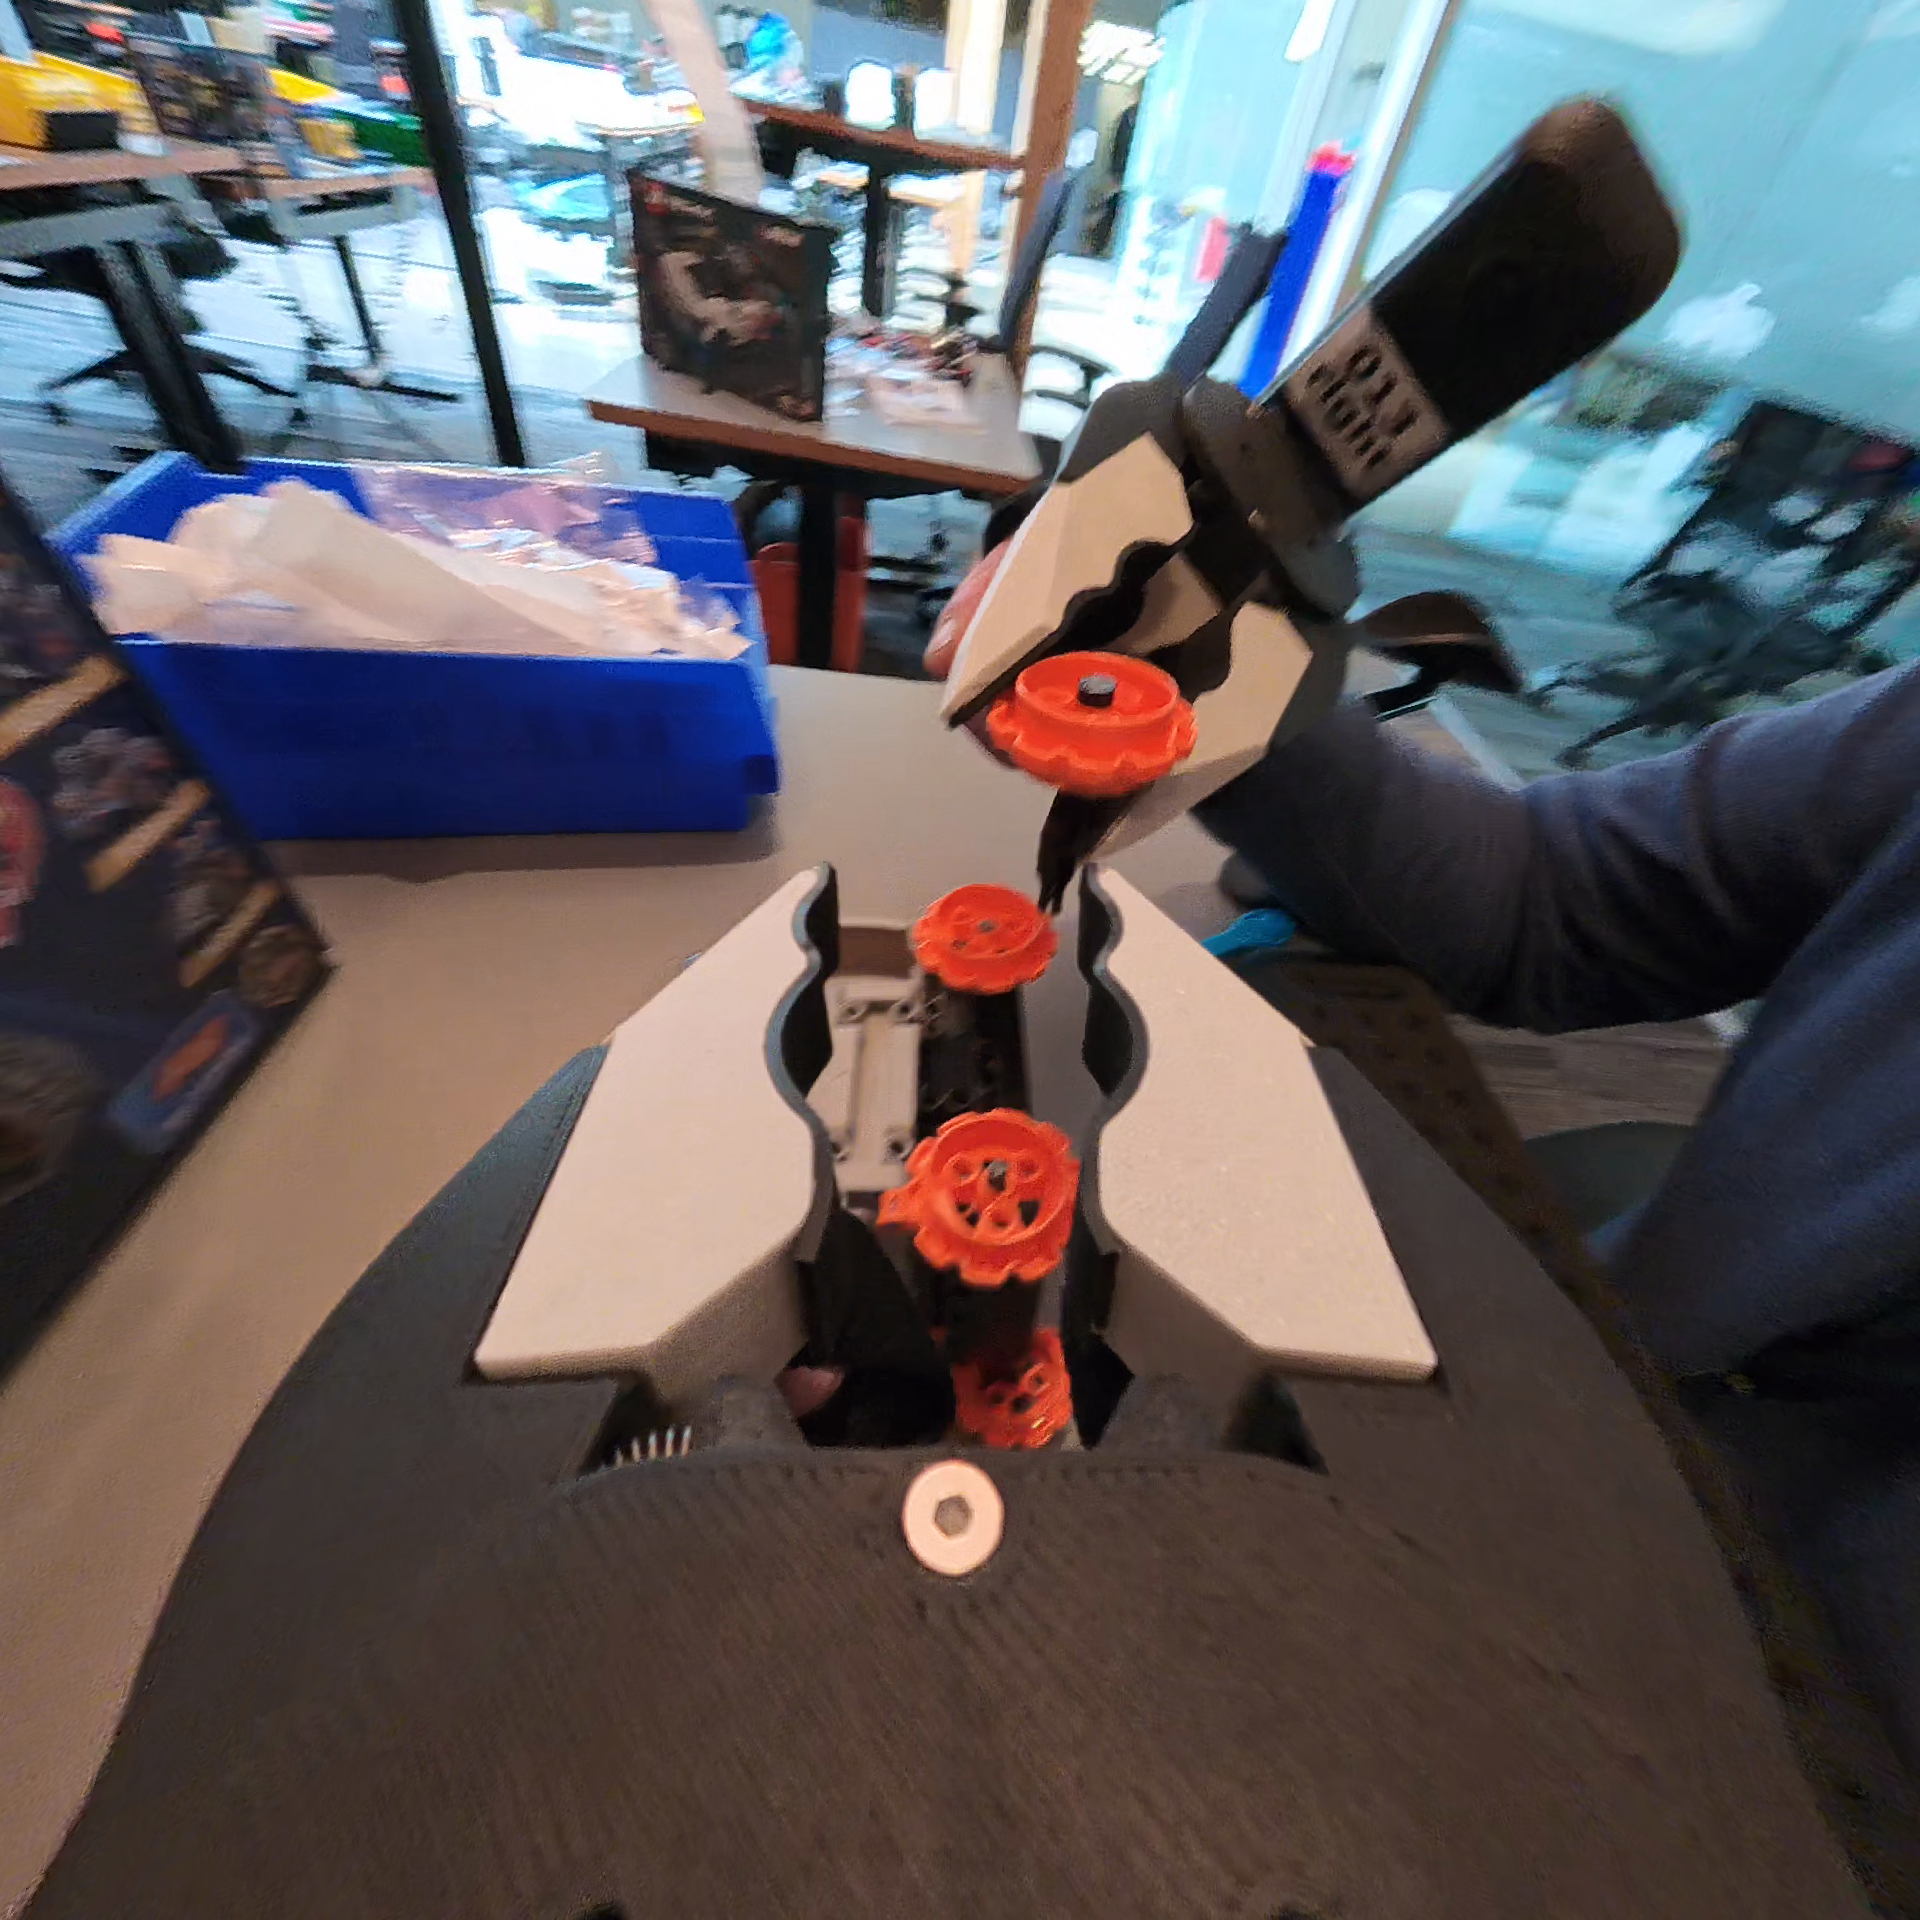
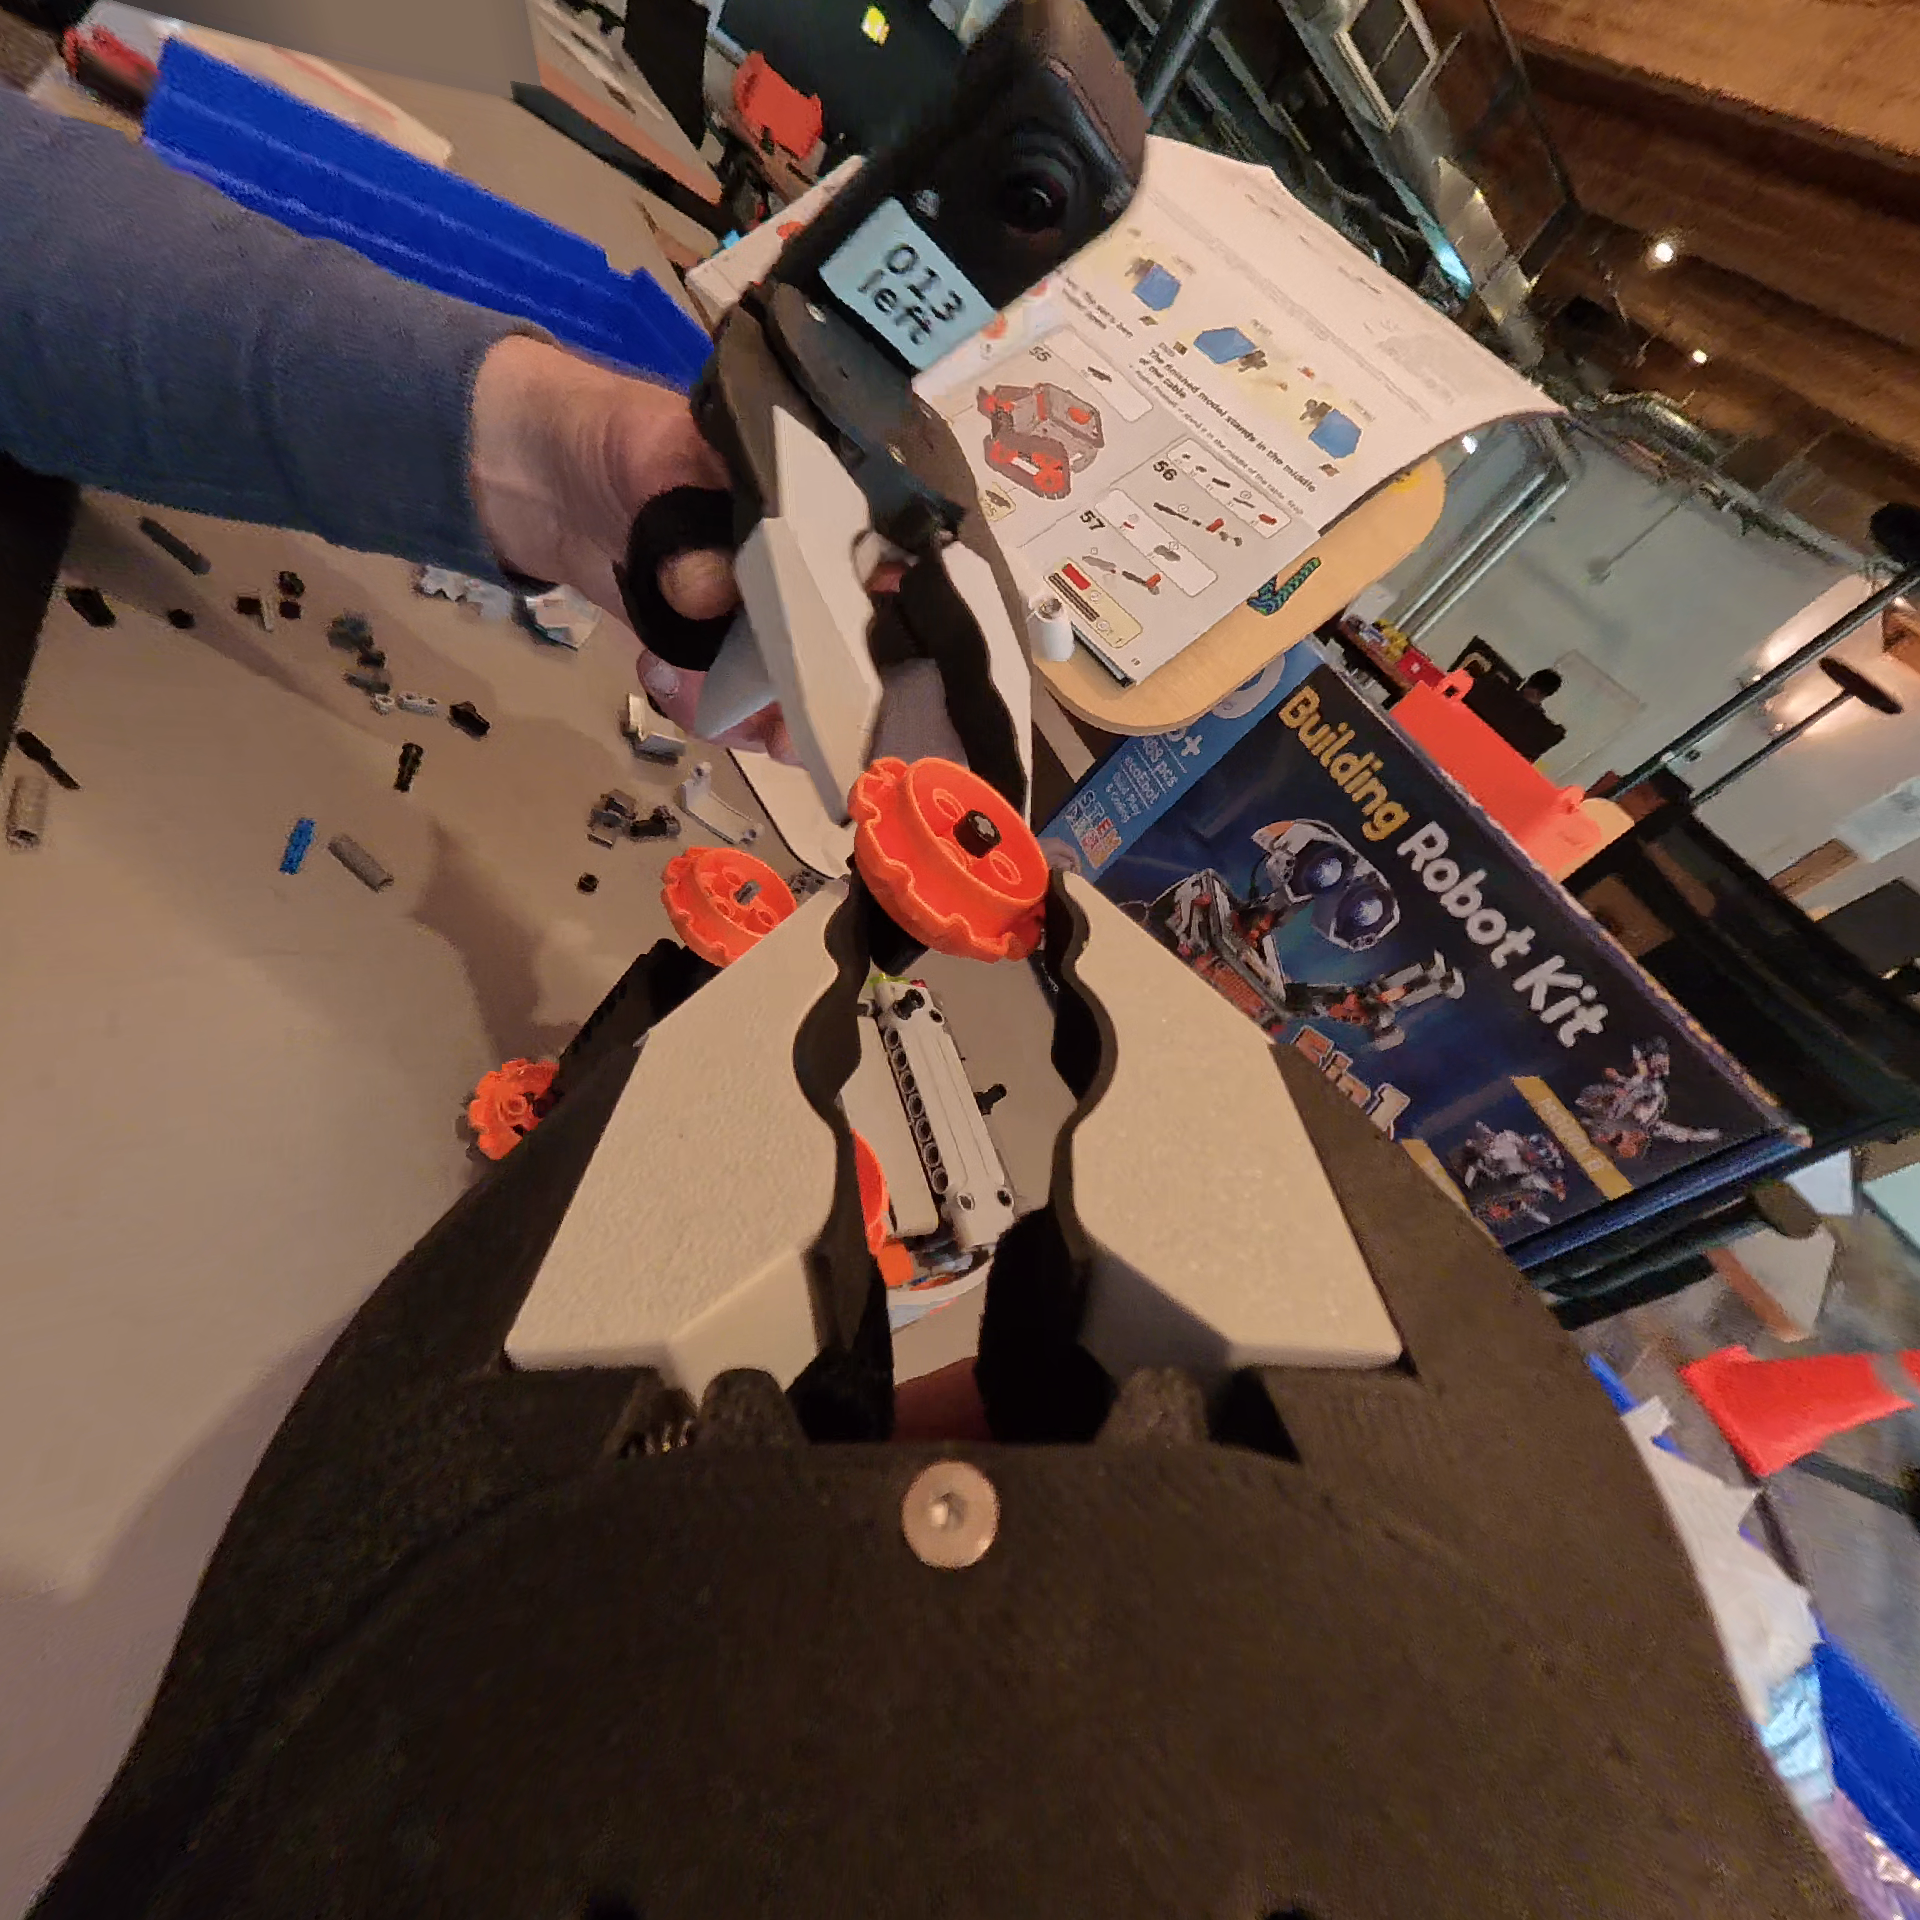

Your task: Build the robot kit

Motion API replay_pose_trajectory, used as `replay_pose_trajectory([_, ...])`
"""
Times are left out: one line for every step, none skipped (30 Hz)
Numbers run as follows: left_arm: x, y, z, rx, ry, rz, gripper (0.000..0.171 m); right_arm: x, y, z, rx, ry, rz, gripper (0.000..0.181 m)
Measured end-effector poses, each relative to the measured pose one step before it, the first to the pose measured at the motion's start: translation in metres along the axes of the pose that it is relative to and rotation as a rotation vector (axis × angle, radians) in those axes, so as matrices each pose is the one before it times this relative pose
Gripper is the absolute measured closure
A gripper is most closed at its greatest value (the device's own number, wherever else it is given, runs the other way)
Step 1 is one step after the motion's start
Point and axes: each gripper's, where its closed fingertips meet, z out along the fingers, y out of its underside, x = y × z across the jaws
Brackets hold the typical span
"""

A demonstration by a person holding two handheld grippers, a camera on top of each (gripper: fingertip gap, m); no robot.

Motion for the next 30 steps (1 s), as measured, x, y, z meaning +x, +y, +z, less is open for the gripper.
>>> replay_pose_trajectory([-0.00445, 0.00505, -0.00421, -0.03168, -0.0383, 0.0334, 0.12, 0.00229, 0.00253, -0.00093, -0.0001, 0.0033, 0.0181, 0.149])
replay_pose_trajectory([-0.00453, 0.00894, -0.00323, -0.0525, -0.0415, 0.0295, 0.116, 0.00273, 0.00322, -0.00128, -0.0077, 0.0102, 0.0058, 0.15])
replay_pose_trajectory([-0.00225, 0.00995, -0.00183, -0.05467, -0.0384, 0.03, 0.11, 0.00296, 0.00306, -0.00126, -0.0093, 0.0107, 0.009, 0.15])
replay_pose_trajectory([0.00196, 0.00987, -0.00066, -0.04798, -0.0247, 0.0324, 0.105, 0.00295, 0.00292, -0.0011, -0.0055, 0.0063, 0.0179, 0.15])
replay_pose_trajectory([0.00265, 0.01124, 0.00013, -0.05562, -0.0297, 0.0359, 0.102, 0.00256, 0.00248, -0.00088, -0.0015, 0.0032, 0.0193, 0.15])
replay_pose_trajectory([0.00105, 0.01014, 0.00133, -0.04728, -0.0491, 0.0454, 0.101, 0.00218, 0.00248, -0.0007, -0.0011, 0.0039, 0.0126, 0.149])
replay_pose_trajectory([0.00254, -0.00004, 0.0001, 0.01382, -0.0403, 0.0161, 0.103, 0.00173, 0.00273, -0.00048, -0.0057, 0.0042, 0.0069, 0.15])
replay_pose_trajectory([0.00571, 0.00063, -0.00054, 0.00328, -0.0071, 0.005, 0.11, 0.00124, 0.00263, -0.00027, -0.0078, 0.0032, 0.0034, 0.15])
replay_pose_trajectory([0.00205, 0.00883, 0.00339, -0.04893, -0.0346, 0.0399, 0.112, 0.00057, 0.00202, -0.00026, -0.0059, 0.0011, 0.0024, 0.15])
replay_pose_trajectory([-0.0002, 0.01092, 0.005, -0.06129, -0.0552, 0.0706, 0.113, 0.00007, 0.0015, -0.00014, -0.0042, -0.0013, 0.0033, 0.149])
replay_pose_trajectory([0.00546, 0.00901, 0.00527, -0.04689, -0.0121, 0.0503, 0.112, 0.00007, 0.0008, -0.00039, -0.0018, -0.0005, 0.002, 0.149])
replay_pose_trajectory([0.00756, 0.0039, 0.00447, -0.01914, 0.0159, 0.0072, 0.113, 0.00013, 0.00016, -0.00091, 0.0006, 0.0007, 0.0014, 0.149])
replay_pose_trajectory([0.00047, -0.00357, 0.0027, 0.02461, -0.0227, -0.0042, 0.116, 0.00031, -0.0005, -0.00126, 0.0032, 0.0006, 0.0038, 0.149])
replay_pose_trajectory([0.00359, -0.00445, 0.00186, 0.02834, 0.0059, -0.0128, 0.119, 0.00026, -0.00047, -0.00092, 0.0047, -0.0006, 0.0066, 0.149])
replay_pose_trajectory([0.00501, -0.00299, 0.00134, 0.01765, 0.0199, -0.0161, 0.121, 0.00002, 0.00029, -0.00068, 0.0017, -0.0021, 0.0063, 0.149])
replay_pose_trajectory([0.00109, -0.00215, 0.00089, 0.01258, -0.0173, 0.0069, 0.122, 0.00002, 0.00101, -0.00033, -0.0017, -0.0011, 0.0024, 0.149])
replay_pose_trajectory([0.00139, -0.00182, 0.00038, 0.01147, -0.0254, 0.0277, 0.122, 0.00004, 0.00089, -0.00048, -0.0018, -0.0001, -0.0002, 0.149])
replay_pose_trajectory([0.00414, -0.00268, -0.00054, 0.01306, -0.0074, 0.0258, 0.122, -0.00064, 0.00046, -0.00047, 0.0002, -0.0036, 0.0006, 0.149])
replay_pose_trajectory([0.00404, -0.00304, -0.00143, 0.00969, -0.0096, 0.0358, 0.123, -0.00112, 0.00008, -0.00046, 0.001, -0.0076, 0.0014, 0.149])
replay_pose_trajectory([0.00216, -0.00191, -0.0015, -0.00201, -0.0234, 0.0403, 0.123, -0.00075, 0.00013, -0.00052, -0.0003, -0.0052, 0.0003, 0.15])
replay_pose_trajectory([0.00274, -0.00211, -0.00146, 0.00148, -0.0188, 0.0416, 0.124, 0.00007, 0.00006, -0.00057, -0.0014, -0.0001, -0.001, 0.149])
replay_pose_trajectory([0.00273, -0.00168, -0.00188, -0.00205, -0.0159, 0.0379, 0.125, 0.00002, -0.00009, -0.00071, -0.0006, -0.0019, 0.0003, 0.149])
replay_pose_trajectory([0.00328, -0.00151, -0.00217, -0.00393, -0.0082, 0.0312, 0.126, -0.00086, -0.00039, -0.00065, 0.0014, -0.0071, 0.0019, 0.15])
replay_pose_trajectory([0.00482, -0.00261, -0.00246, 0.00445, 0.0047, 0.027, 0.126, -0.00127, -0.00044, -0.00071, 0.0022, -0.0081, -0.0001, 0.15])
replay_pose_trajectory([0.00512, -0.0028, -0.00293, 0.01013, 0.0103, 0.0233, 0.128, -0.00165, -0.00027, -0.00078, 0.0001, -0.0088, -0.0025, 0.15])
replay_pose_trajectory([0.00213, -0.00075, -0.00303, -0.0058, -0.0094, 0.0136, 0.127, -0.00218, -0.00045, -0.00079, 0.0006, -0.0109, -0.0028, 0.15])
replay_pose_trajectory([0.00323, -0.00073, -0.00291, -0.00443, -0.0048, 0.025, 0.127, -0.00287, -0.0012, -0.00076, 0.0041, -0.0142, -0.0018, 0.15])
replay_pose_trajectory([0.00523, -0.00231, -0.00348, 0.00693, 0.0095, 0.0231, 0.127, -0.004, -0.00159, -0.00054, 0.0032, -0.019, -0.0018, 0.15])
replay_pose_trajectory([0.00538, -0.00233, -0.00405, 0.01043, 0.0121, 0.0265, 0.128, -0.00457, -0.00143, -0.00027, 0.0004, -0.0209, -0.0049, 0.149])
replay_pose_trajectory([0.00383, -0.00173, -0.00424, 0.00762, 0.0079, 0.0135, 0.128, -0.0049, -0.00206, -0.00006, 0.0021, -0.0215, -0.0058, 0.149])
